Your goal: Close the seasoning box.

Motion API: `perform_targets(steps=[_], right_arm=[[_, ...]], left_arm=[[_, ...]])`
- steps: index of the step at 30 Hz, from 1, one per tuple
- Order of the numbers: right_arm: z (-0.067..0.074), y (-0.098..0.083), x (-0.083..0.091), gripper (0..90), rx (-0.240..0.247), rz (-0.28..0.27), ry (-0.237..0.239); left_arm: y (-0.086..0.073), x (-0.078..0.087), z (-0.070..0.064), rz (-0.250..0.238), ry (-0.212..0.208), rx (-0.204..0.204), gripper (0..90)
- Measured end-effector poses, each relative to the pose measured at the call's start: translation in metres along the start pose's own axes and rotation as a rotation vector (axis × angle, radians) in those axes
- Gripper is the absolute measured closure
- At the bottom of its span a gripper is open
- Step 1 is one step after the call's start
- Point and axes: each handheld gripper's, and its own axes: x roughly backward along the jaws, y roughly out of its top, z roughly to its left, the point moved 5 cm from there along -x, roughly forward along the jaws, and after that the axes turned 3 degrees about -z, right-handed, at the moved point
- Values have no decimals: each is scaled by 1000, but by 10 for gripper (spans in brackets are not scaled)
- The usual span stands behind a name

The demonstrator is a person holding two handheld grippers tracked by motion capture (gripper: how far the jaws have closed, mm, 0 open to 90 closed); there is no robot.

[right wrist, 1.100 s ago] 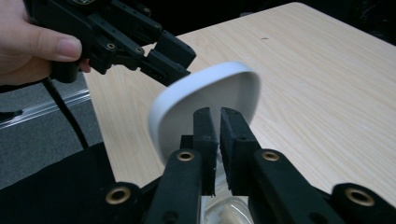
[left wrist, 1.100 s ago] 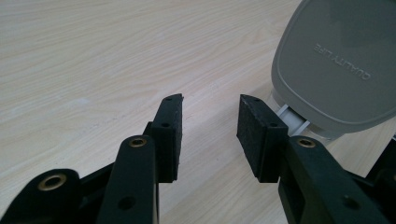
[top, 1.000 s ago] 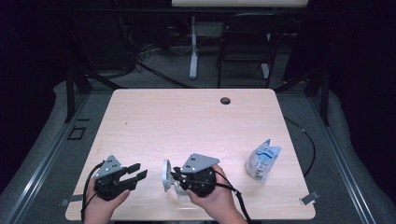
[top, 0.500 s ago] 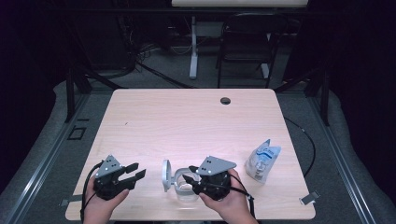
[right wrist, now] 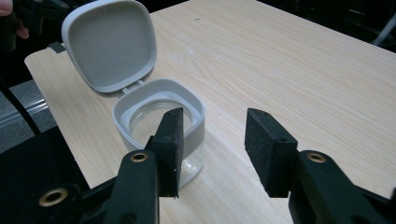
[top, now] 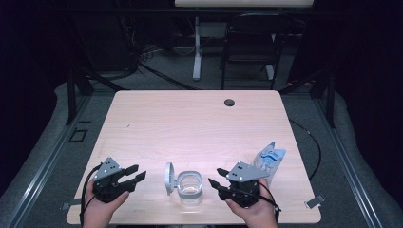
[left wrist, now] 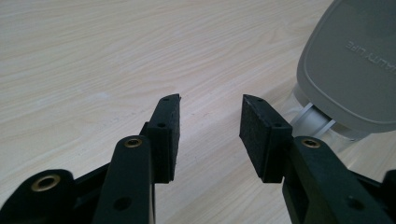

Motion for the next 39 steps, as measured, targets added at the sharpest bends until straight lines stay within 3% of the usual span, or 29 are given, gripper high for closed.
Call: perform_targets(steps=[14,22,28,39], right_arm=[[-25,-18,28,577,-50,-18,-80],[-39,-21,43,601,-111,-29,-90],[-47,-26,52,609,-106,4,-101],[-65,-38,68,552,-124,6,-154]], left_arm=[[-1,4,9,-14,19,23,582],[-2,3,10,-12,21,25,582],[-3,3,11,-14,26,39,582],[-4,3,13,-10,29,38,582]])
